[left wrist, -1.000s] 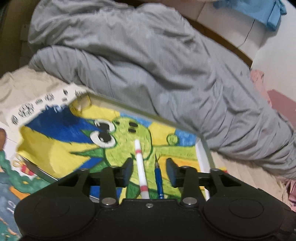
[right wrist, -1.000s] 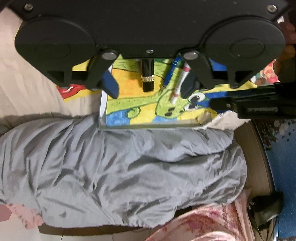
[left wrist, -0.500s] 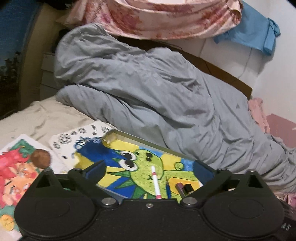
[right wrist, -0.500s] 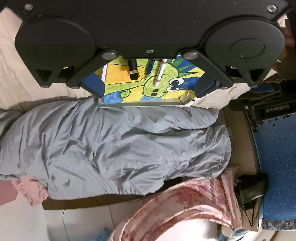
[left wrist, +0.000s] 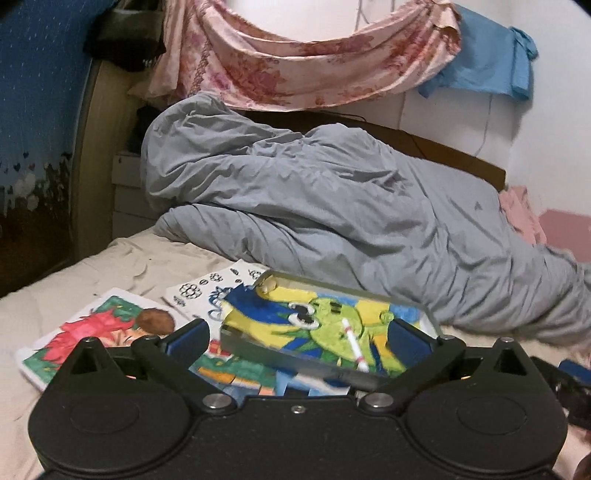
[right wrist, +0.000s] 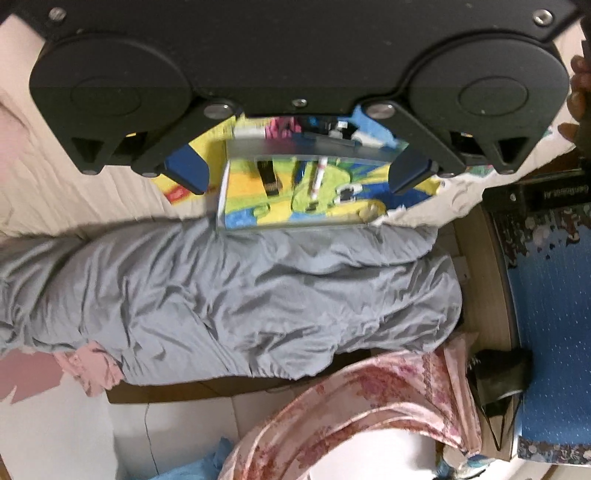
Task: Organize rigid objects
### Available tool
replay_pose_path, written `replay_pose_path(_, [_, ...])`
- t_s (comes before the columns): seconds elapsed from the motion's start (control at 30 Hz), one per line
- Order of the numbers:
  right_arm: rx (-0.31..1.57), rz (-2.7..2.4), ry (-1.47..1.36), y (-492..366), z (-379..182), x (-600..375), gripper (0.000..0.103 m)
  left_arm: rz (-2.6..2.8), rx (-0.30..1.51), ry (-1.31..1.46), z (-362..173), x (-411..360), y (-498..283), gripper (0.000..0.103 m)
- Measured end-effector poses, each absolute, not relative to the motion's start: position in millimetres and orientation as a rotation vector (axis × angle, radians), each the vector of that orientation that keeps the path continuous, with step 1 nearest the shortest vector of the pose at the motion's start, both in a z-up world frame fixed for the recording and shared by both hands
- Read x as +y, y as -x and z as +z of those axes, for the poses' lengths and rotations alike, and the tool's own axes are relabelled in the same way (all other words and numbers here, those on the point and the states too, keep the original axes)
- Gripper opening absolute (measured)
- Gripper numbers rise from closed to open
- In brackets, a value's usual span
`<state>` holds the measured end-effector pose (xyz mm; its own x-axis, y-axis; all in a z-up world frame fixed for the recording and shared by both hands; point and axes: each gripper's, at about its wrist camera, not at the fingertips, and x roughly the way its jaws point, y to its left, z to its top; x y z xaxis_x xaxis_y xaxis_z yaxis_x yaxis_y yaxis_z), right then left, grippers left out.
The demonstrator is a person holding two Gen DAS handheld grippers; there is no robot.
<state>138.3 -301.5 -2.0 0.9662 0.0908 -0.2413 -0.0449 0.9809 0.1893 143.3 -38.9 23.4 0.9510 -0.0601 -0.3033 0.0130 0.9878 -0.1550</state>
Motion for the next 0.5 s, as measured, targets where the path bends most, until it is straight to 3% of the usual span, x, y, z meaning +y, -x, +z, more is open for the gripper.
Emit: replay_pose_path(0.5, [0.405,-0.022,-0.142,-81.4,-29.0,-262.0,0.103,0.036,0.363,0.086,-18.8,-38.0,-71.4,0.102])
